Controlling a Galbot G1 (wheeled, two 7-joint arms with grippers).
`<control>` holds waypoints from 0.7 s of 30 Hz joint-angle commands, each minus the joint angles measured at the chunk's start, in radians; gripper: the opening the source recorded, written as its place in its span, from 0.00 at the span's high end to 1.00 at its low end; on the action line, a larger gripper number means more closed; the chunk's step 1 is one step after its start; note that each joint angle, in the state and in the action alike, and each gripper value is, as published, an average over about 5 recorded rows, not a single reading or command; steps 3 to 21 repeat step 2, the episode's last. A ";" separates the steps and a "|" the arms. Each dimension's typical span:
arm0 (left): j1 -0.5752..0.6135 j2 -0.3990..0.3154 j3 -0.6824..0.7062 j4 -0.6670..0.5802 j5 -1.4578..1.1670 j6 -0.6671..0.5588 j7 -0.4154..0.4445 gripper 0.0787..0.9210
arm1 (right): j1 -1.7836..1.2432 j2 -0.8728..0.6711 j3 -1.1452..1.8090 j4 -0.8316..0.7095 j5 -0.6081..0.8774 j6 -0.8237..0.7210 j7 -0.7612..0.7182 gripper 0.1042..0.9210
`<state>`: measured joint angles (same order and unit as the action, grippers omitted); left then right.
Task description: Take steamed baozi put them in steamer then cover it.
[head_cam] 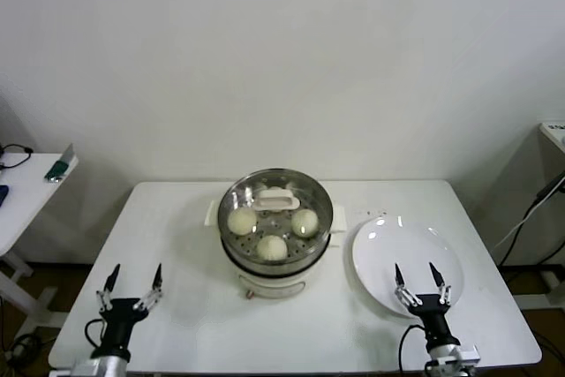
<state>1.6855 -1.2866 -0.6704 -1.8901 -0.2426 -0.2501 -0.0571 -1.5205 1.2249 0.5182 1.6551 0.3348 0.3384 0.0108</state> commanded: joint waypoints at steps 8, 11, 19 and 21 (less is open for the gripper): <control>0.020 -0.004 0.005 0.021 -0.026 -0.039 0.009 0.12 | 0.003 0.004 -0.002 -0.003 0.001 0.000 0.000 0.12; 0.020 -0.004 0.005 0.021 -0.026 -0.039 0.009 0.12 | 0.003 0.004 -0.002 -0.003 0.001 0.000 0.000 0.12; 0.020 -0.004 0.005 0.021 -0.026 -0.039 0.009 0.12 | 0.003 0.004 -0.002 -0.003 0.001 0.000 0.000 0.12; 0.020 -0.004 0.005 0.021 -0.026 -0.039 0.009 0.12 | 0.003 0.004 -0.002 -0.003 0.001 0.000 0.000 0.12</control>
